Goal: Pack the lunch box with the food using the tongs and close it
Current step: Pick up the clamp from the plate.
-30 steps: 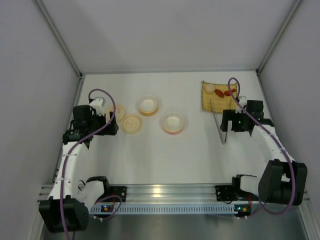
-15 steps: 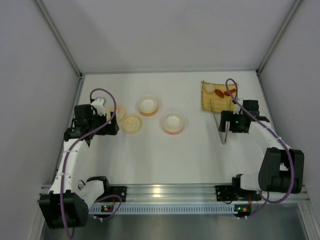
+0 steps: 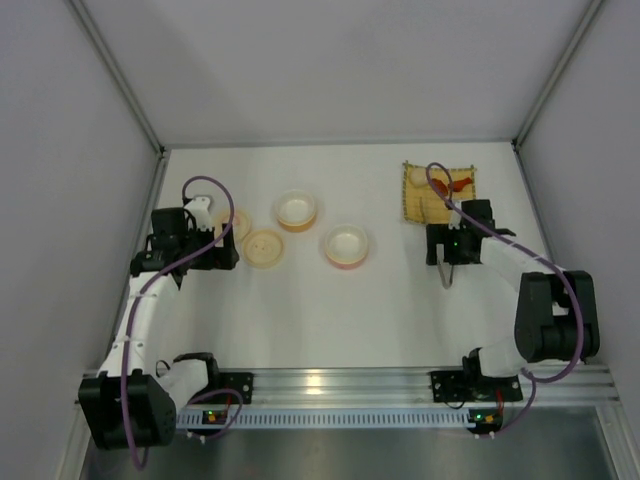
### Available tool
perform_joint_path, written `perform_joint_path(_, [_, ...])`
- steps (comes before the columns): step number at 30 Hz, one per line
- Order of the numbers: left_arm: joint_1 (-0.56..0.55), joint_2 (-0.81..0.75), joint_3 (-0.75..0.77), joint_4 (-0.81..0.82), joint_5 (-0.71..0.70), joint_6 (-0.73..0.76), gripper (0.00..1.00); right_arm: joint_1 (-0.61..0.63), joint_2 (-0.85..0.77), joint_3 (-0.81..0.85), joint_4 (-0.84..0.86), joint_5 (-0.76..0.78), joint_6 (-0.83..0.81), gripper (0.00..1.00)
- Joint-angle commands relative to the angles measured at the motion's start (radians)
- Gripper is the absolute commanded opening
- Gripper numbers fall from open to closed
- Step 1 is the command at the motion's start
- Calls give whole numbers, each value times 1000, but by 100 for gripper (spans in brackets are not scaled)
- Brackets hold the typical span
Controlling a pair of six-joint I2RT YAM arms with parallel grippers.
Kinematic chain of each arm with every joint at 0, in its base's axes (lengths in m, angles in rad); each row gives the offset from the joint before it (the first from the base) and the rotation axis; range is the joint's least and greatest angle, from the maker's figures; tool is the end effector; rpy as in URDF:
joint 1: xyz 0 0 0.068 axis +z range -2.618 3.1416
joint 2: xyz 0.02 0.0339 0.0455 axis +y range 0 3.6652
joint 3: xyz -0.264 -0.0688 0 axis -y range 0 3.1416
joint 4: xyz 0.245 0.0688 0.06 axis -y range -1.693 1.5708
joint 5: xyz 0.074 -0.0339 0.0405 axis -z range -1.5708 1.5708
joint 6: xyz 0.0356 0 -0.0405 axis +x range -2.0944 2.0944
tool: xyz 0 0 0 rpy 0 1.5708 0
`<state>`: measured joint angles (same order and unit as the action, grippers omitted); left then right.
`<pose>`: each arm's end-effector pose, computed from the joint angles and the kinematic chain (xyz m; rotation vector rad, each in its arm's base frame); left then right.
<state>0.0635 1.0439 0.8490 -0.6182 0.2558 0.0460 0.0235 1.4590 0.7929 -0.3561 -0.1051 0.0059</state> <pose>0.2139 0.0046 0.2743 0.1002 2.3621 -0.2518 0.2771 0.0102 0.1783 -0.0611 2.5905 0.1470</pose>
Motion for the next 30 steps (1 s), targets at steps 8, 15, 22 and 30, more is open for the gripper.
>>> perform_joint_path(8, [-4, 15, 19, 57, 0, -9, 98, 47, 100, 71, 154, 97, 89, 99])
perform_joint_path(15, [-4, 19, 16, 63, 2, -8, 98, 47, 126, 69, 210, 100, 100, 97])
perform_joint_path(22, [-2, 31, 18, 67, 2, -6, 98, 47, 158, 77, 213, 100, 98, 91])
perform_joint_path(30, [-2, 15, 15, 71, -3, -3, 98, 47, 198, 78, 203, 82, 105, 82])
